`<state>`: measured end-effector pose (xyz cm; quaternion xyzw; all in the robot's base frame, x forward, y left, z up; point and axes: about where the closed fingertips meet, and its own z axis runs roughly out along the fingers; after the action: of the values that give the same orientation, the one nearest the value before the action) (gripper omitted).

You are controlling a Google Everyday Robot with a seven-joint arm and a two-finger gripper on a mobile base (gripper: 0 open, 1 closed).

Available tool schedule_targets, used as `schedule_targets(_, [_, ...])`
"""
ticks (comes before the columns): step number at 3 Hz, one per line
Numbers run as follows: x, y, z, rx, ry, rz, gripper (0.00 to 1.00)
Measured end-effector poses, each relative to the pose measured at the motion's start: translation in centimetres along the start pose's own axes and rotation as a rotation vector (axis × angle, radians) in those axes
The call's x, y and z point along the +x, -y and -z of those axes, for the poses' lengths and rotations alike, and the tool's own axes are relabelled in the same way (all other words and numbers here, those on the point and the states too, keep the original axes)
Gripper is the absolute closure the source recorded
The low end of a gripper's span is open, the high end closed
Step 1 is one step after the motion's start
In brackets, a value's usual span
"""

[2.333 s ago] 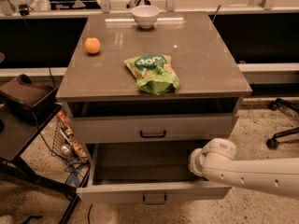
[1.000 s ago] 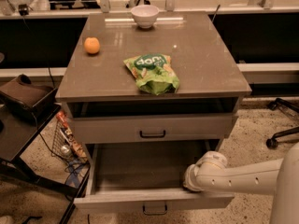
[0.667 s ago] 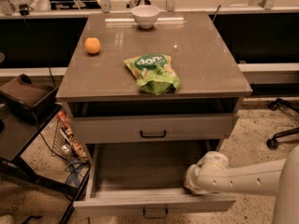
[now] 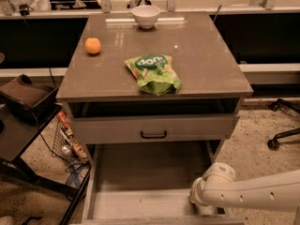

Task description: Open middle drawer

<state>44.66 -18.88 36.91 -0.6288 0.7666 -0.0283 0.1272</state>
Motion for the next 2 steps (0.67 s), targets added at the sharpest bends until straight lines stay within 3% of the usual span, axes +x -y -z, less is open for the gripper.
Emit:
schedule_targets(1, [1.4, -5.5, 2.7, -0.045, -0.040, 0.017, 1.00])
schedule_targets(2, [1.1, -7.3, 3.9, -0.063, -0.046, 0.039, 1.00])
